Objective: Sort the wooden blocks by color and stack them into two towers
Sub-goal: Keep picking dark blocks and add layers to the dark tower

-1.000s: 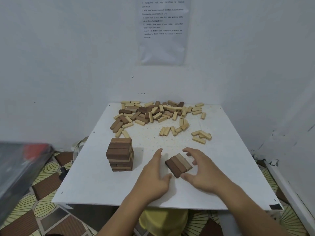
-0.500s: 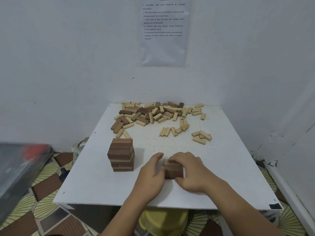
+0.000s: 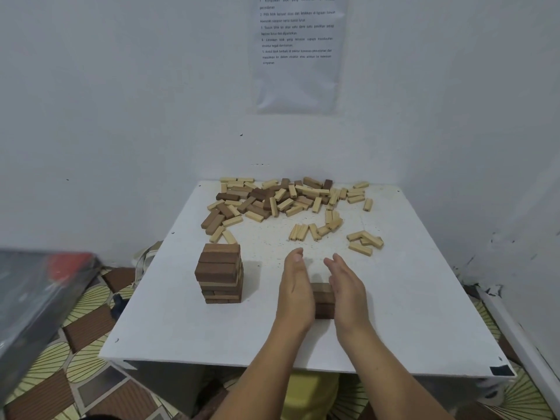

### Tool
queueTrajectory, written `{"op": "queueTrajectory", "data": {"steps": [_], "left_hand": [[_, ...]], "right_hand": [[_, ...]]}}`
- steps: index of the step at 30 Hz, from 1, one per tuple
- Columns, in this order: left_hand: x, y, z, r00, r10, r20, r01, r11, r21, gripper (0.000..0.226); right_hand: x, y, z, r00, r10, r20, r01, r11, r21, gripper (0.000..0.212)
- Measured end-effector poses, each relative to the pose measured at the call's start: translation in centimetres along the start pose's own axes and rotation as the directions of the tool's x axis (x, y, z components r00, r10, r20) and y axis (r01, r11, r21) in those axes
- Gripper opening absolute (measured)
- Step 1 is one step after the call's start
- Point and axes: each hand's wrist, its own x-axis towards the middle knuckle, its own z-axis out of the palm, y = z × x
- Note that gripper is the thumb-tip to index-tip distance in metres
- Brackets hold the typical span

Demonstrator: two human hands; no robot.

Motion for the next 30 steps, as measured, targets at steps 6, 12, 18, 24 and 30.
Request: {"op": "queueTrajectory", "data": {"steps": [6,12,18,24,30], "left_hand": [[0.8,-0.5,0.1,0.999,-0.041,0.030,0.041,0.999,-0.007,0.057],[0.7,0.0,-0.4,0.999,-0.021,0.050,0.019,0.999,0.046,0.057],[-0.2,1.5,-4.5,0.958,0.175,0.229,-0.265,0.849,0.457,0.046],[0.7,2.2,-6.5,0.871,0.001,0.491,-0.388,0.613,0.688,0.086],[0.1,0.8,-4.9,0.949,0.031,0.315,-0.166,0.896,0.413,0.060]], "right_hand": [[-0.1,0.3,0.1,1.000,0.016,-0.006,-0.016,1.000,0.001,0.043],[0.3,0.2,-0.3,1.000,0.022,0.007,-0.022,1.000,-0.009,0.041],[1.4,-1.7,-4.0,0.989,-0.024,0.144,0.069,0.946,-0.316,0.055],[1.0,-2.6,-6.5,0.864,0.128,0.488,0.359,0.524,-0.773,0.085],[-0.4,-0.3,-4.2,0.960,-0.091,0.265,0.211,0.855,-0.473,0.064]]}}
